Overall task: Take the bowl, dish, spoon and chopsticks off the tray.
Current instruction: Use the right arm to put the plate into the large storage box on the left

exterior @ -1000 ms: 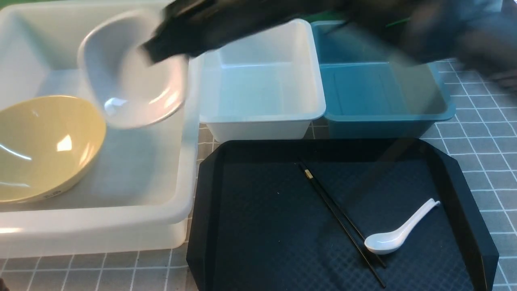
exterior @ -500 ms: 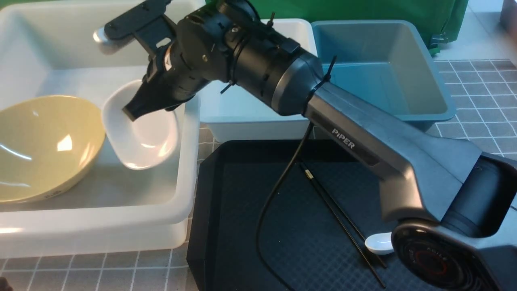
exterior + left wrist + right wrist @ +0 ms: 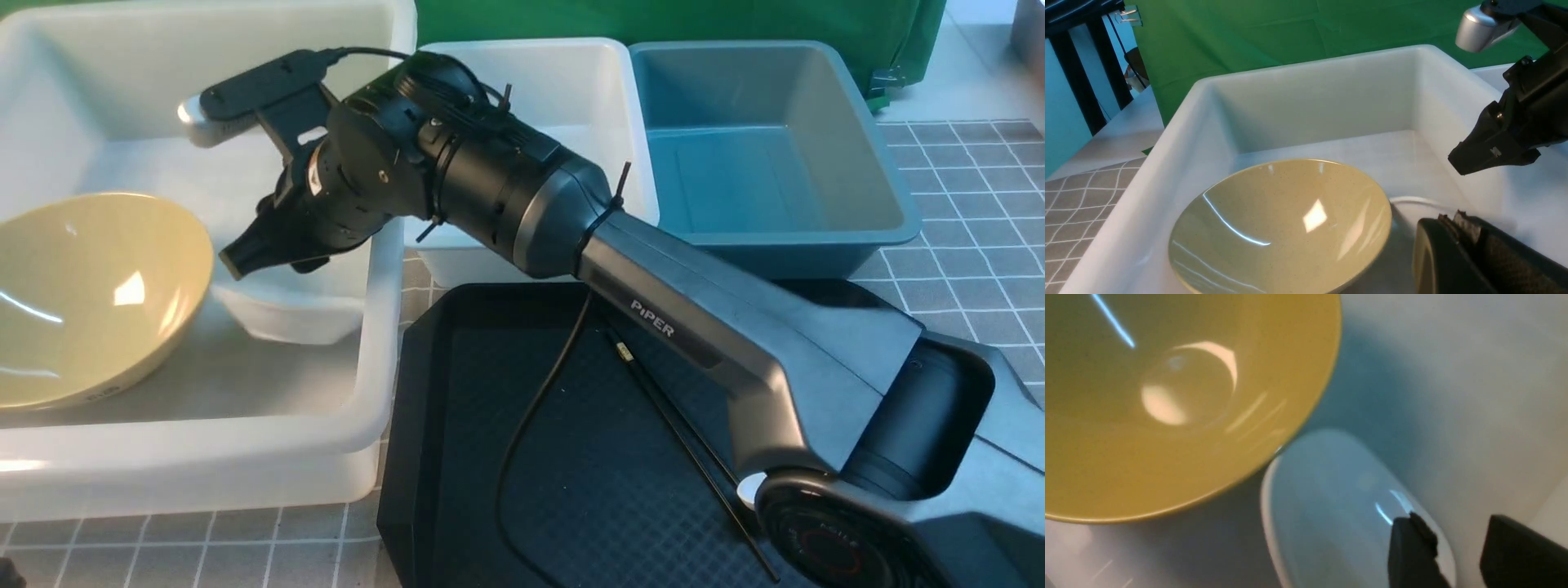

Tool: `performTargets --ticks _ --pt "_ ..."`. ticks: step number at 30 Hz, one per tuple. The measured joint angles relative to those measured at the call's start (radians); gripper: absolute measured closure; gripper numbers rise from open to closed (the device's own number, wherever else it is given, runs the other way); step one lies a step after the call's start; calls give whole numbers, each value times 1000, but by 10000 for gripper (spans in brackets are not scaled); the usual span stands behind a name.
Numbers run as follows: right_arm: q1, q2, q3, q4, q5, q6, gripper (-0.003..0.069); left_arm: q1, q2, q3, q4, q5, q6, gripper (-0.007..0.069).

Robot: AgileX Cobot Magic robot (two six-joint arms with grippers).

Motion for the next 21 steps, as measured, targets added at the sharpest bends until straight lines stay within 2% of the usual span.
performTargets --ticks 5,10,14,17,21 --pt "5 -18 -11 1 55 -29 271 0 -3 2 0 0 0 638" --pt "3 -174 -19 -1 154 -140 256 0 -5 3 4 0 1 638" --pt "-44 -385 27 3 167 -203 257 0 -5 3 4 -1 1 638" --pt "-140 -564 145 0 187 -244 257 0 -7 3 4 -1 1 638" --pt "-316 -782 472 -17 288 -277 257 0 -18 4 4 -8 1 638"
